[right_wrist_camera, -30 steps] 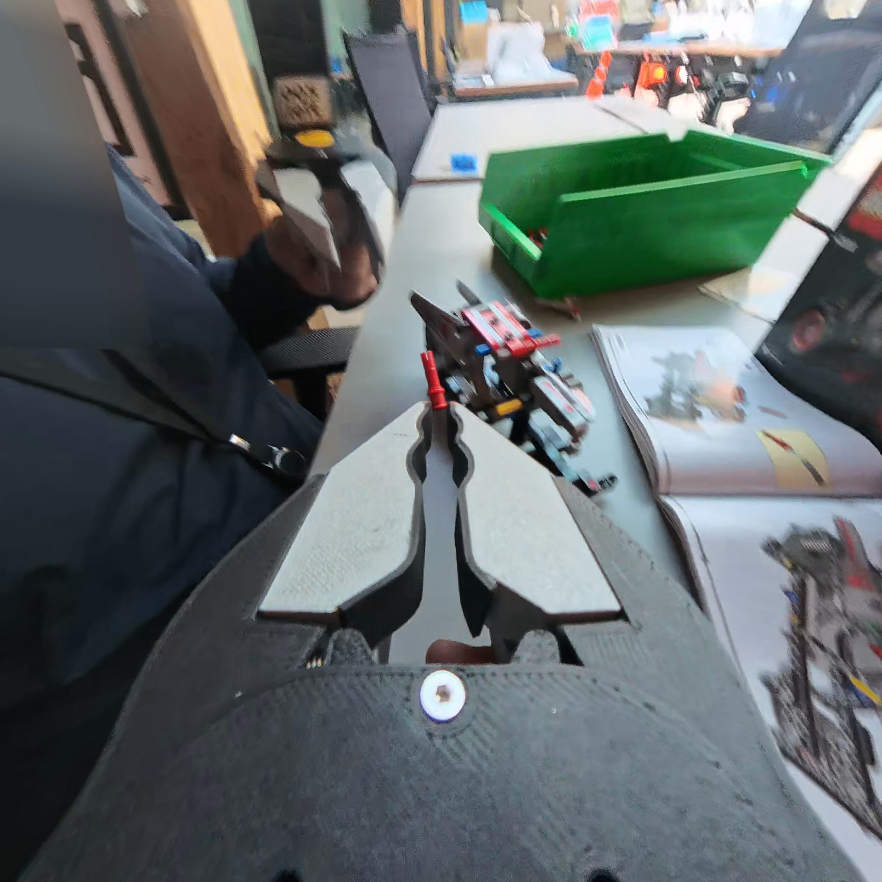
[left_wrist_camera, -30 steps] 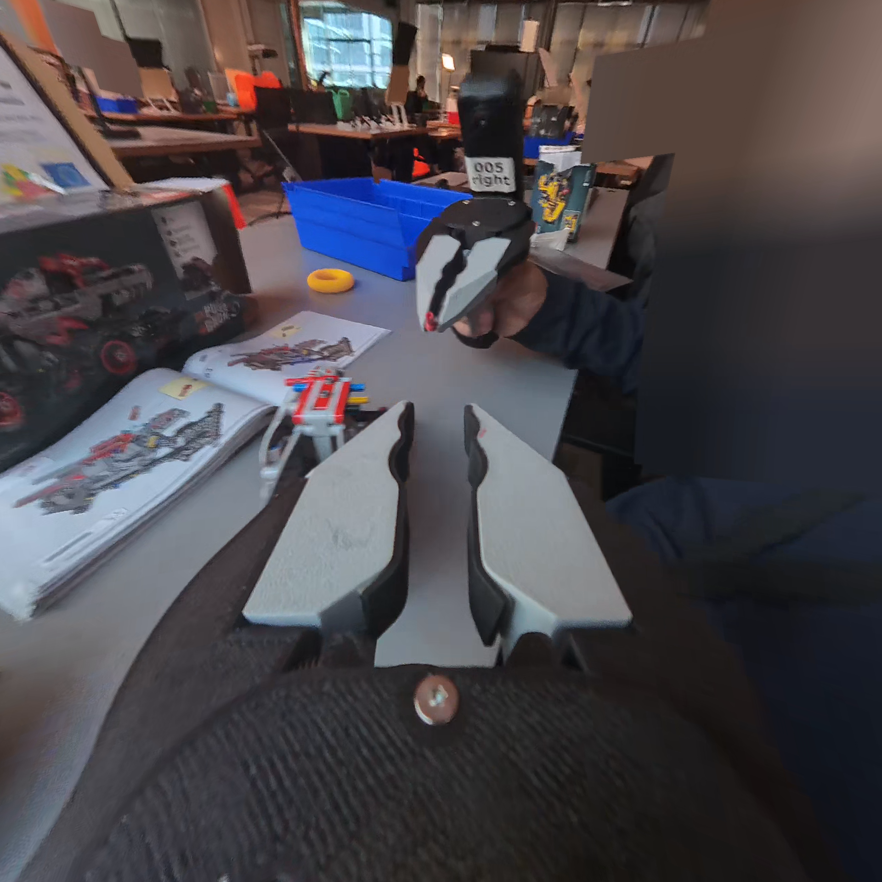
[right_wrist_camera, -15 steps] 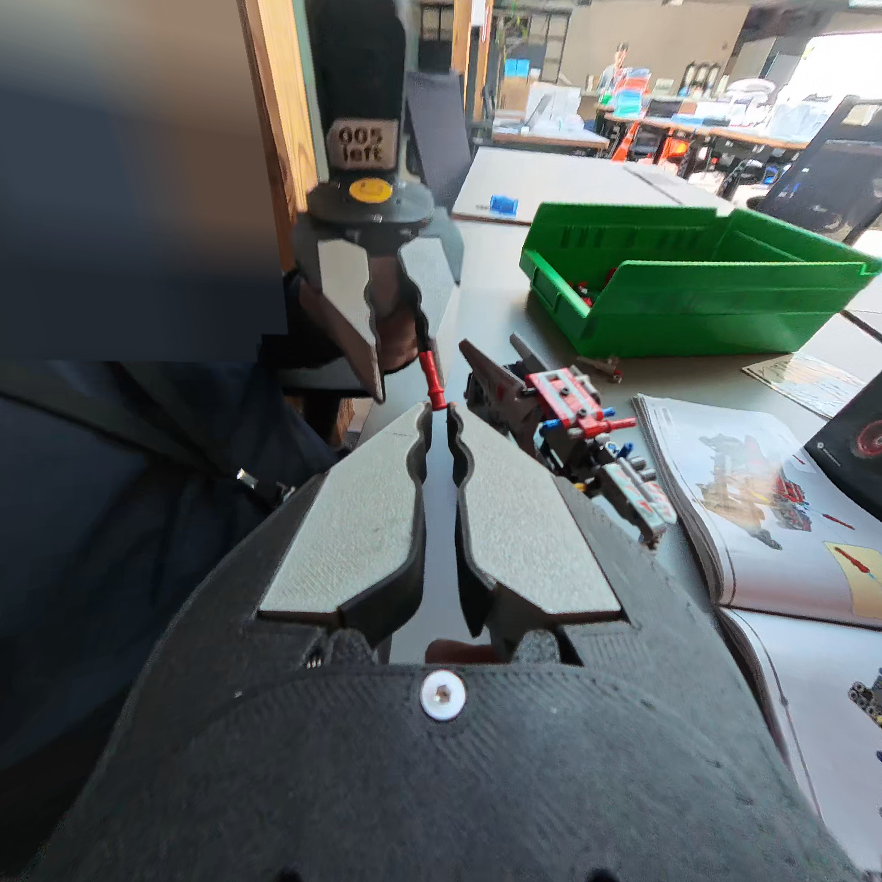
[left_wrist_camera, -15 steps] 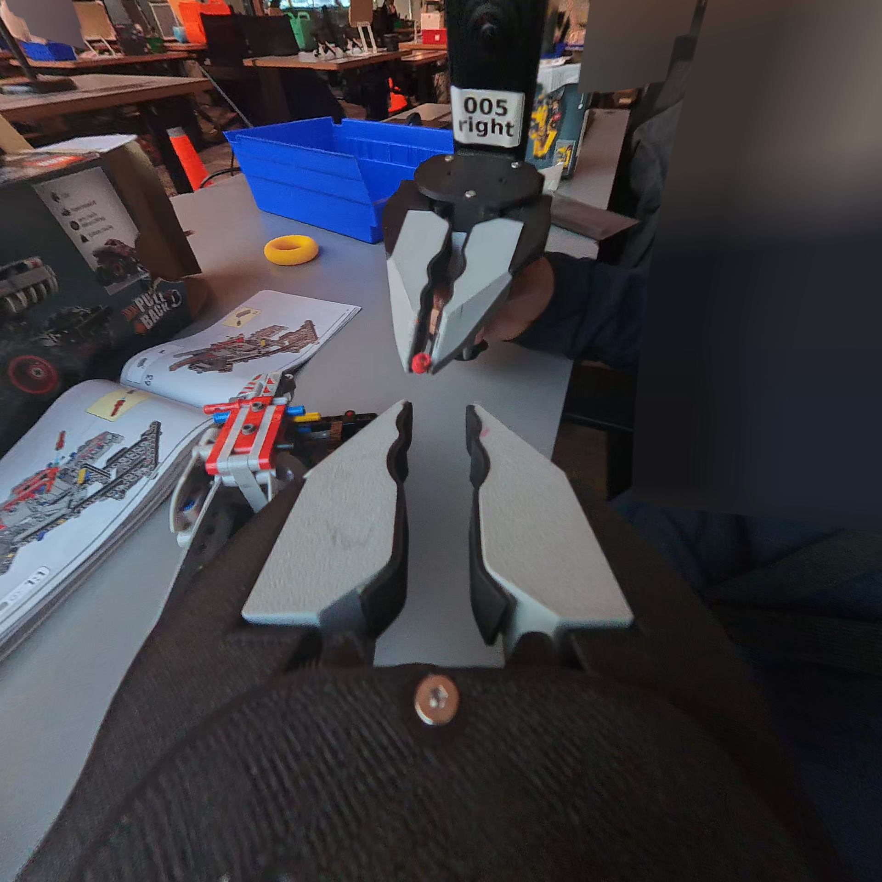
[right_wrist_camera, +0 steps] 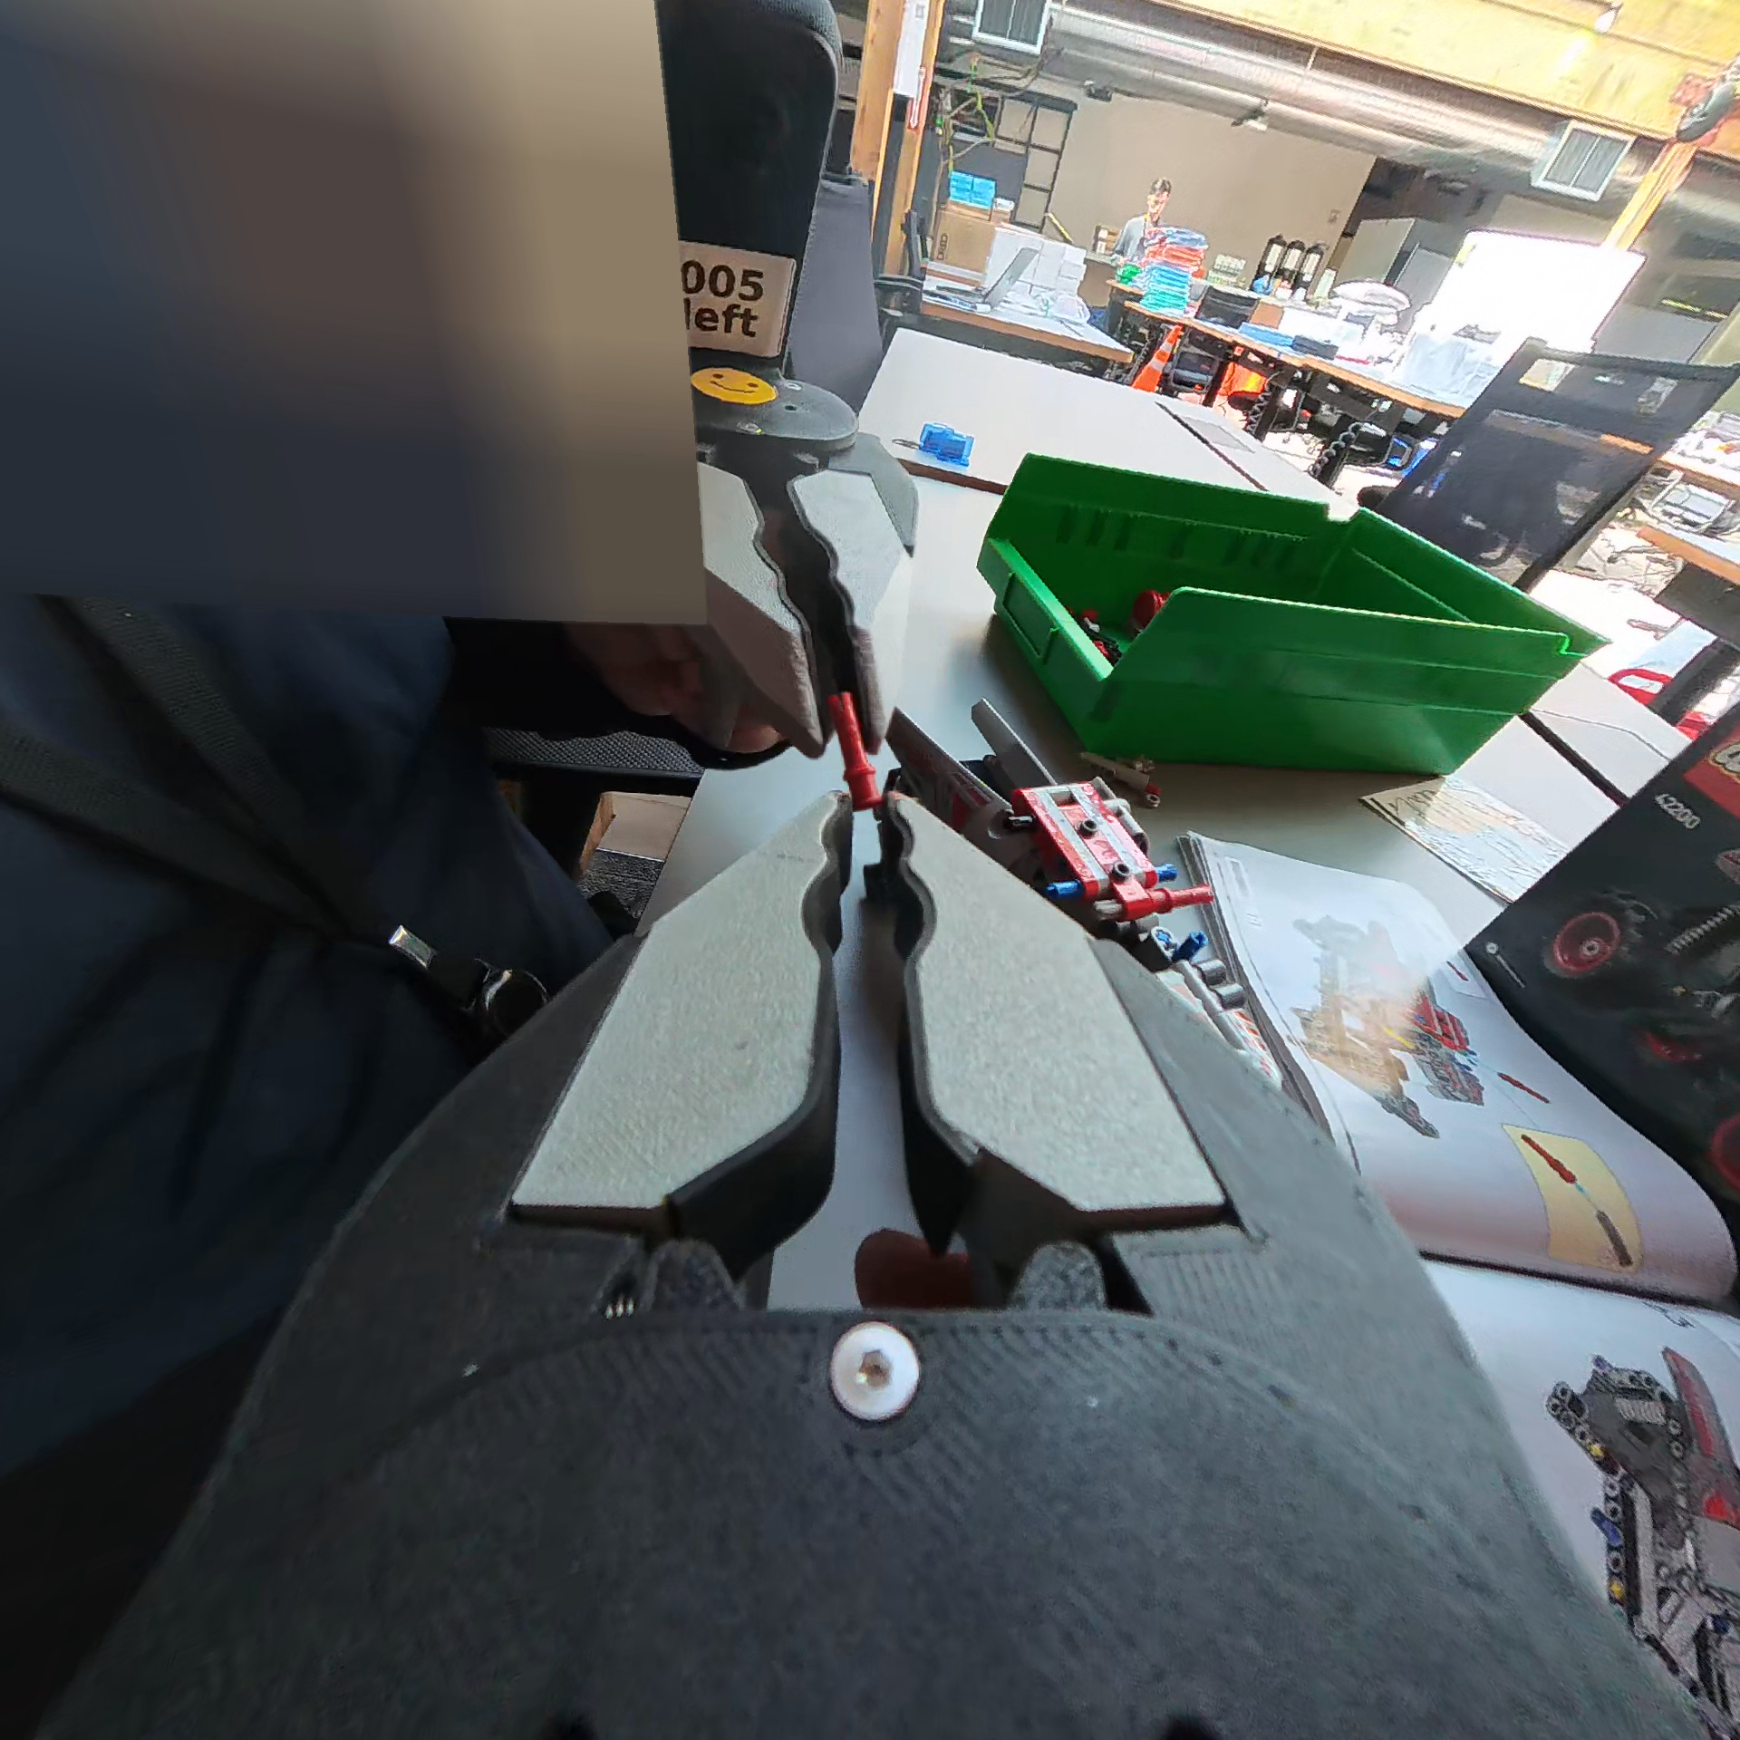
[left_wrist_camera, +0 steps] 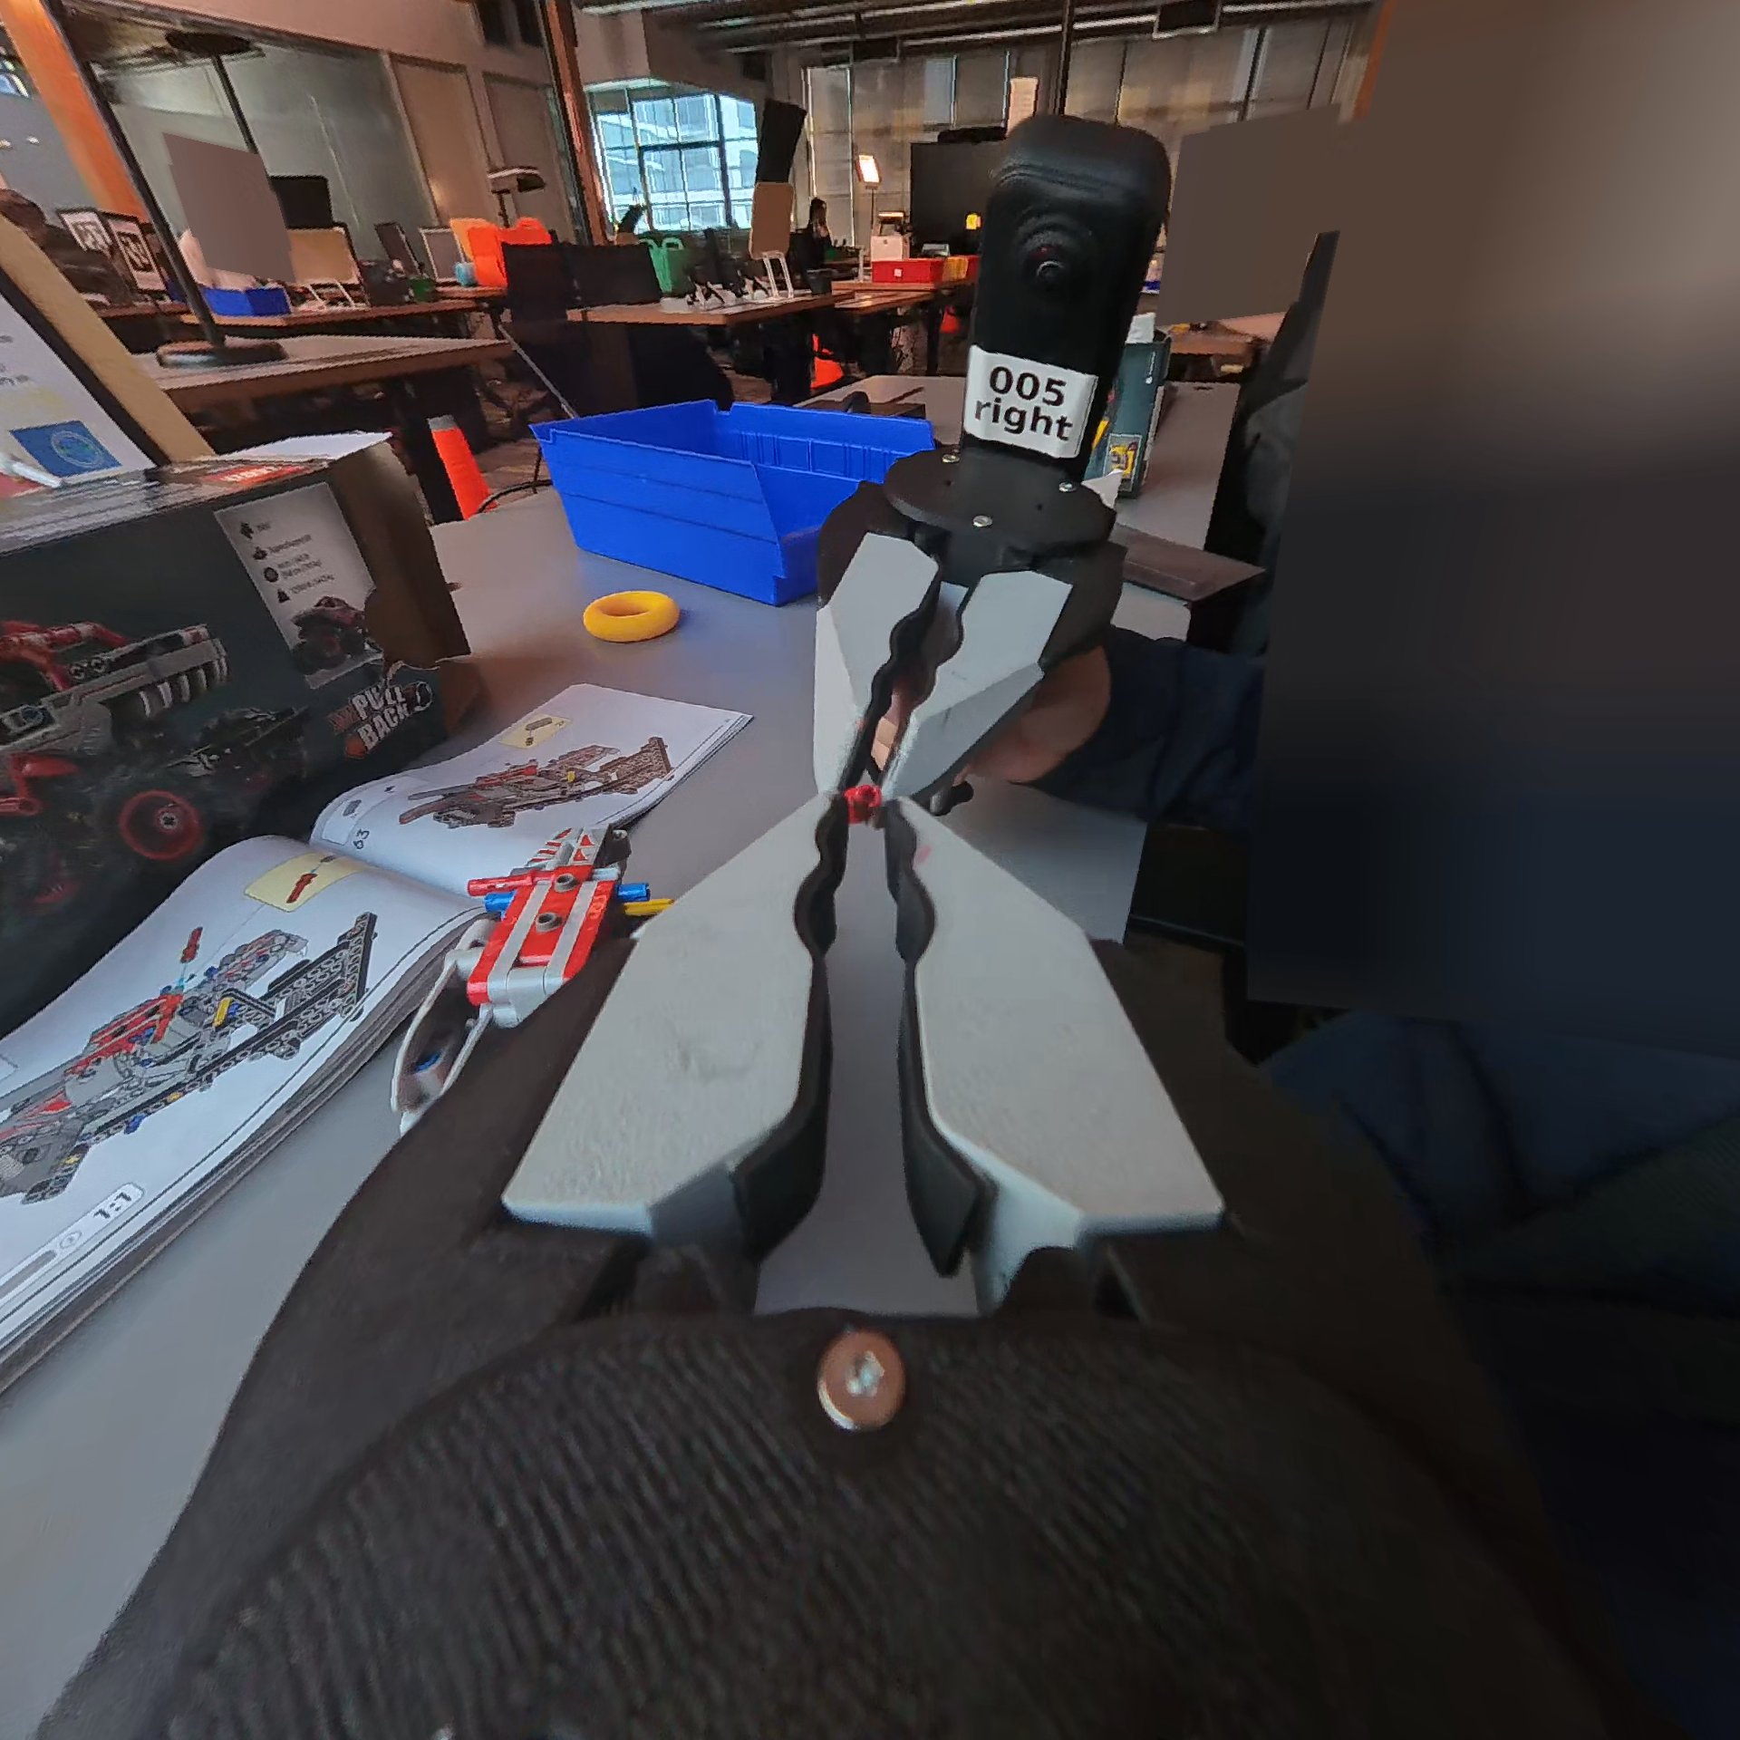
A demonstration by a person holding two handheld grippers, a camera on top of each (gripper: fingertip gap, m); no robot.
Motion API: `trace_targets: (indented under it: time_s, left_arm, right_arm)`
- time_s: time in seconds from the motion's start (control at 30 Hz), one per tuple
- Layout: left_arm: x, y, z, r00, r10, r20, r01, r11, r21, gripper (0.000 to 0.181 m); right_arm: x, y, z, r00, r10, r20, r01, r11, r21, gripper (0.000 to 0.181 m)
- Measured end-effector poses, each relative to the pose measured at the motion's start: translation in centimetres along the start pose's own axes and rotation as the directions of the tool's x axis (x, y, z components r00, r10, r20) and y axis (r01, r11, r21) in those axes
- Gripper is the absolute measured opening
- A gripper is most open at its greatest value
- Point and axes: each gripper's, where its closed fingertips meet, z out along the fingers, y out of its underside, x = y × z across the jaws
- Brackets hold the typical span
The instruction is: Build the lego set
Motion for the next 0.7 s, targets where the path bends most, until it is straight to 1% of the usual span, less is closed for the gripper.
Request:
trace_targets:
  time_s: [0.17, 0.27, 0.4, 0.5, 0.57, 0.63, 0.7]
  left_arm:
    - [0.1, -0.2, 0.5, 1.0, 0.028, 0.004, -0.028, 1.0, 0.012, 0.003]
    - [0.0, -0.2, 0.8, 0.998, 0.063, 0.019, -0.063, 0.998, -0.005, 0.002]
    - [0.2, 0.4, 1.4, 0.977, 0.206, 0.048, -0.201, 0.975, -0.093, 0.001]
    - [0.3, 1.3, 1.8, 0.925, 0.37, 0.083, -0.35, 0.917, -0.193, 0.001]
    - [0.1, 1.8, 1.9, 0.882, 0.461, 0.102, -0.426, 0.87, -0.248, 0.001]
    - [-0.6, 2.3, 1.8, 0.833, 0.539, 0.126, -0.482, 0.818, -0.313, 0.001]
    - [-1.4, 2.8, 1.6, 0.789, 0.598, 0.142, -0.52, 0.772, -0.364, 0.001]
  right_arm:
    - [-0.1, 0.2, 0.2, 1.0, 0.0, 0.004, 0.0, 1.0, -0.01, 0.003]
    - [-0.1, 0.3, 0.2, 1.0, 0.027, 0.013, -0.027, 1.0, -0.009, 0.003]
    - [-0.6, 0.9, 0.6, 0.994, 0.093, 0.061, -0.091, 0.995, -0.037, 0.004]
    - [-1.2, 1.6, 0.8, 0.973, 0.191, 0.128, -0.183, 0.981, -0.073, 0.012]
    - [-1.2, 1.9, 0.7, 0.958, 0.246, 0.148, -0.235, 0.968, -0.091, 0.016]
    - [-0.7, 1.8, 0.2, 0.947, 0.287, 0.146, -0.277, 0.957, -0.08, 0.018]
    - [-0.4, 1.2, -0.4, 0.925, 0.34, 0.169, -0.337, 0.94, -0.044, 0.014]
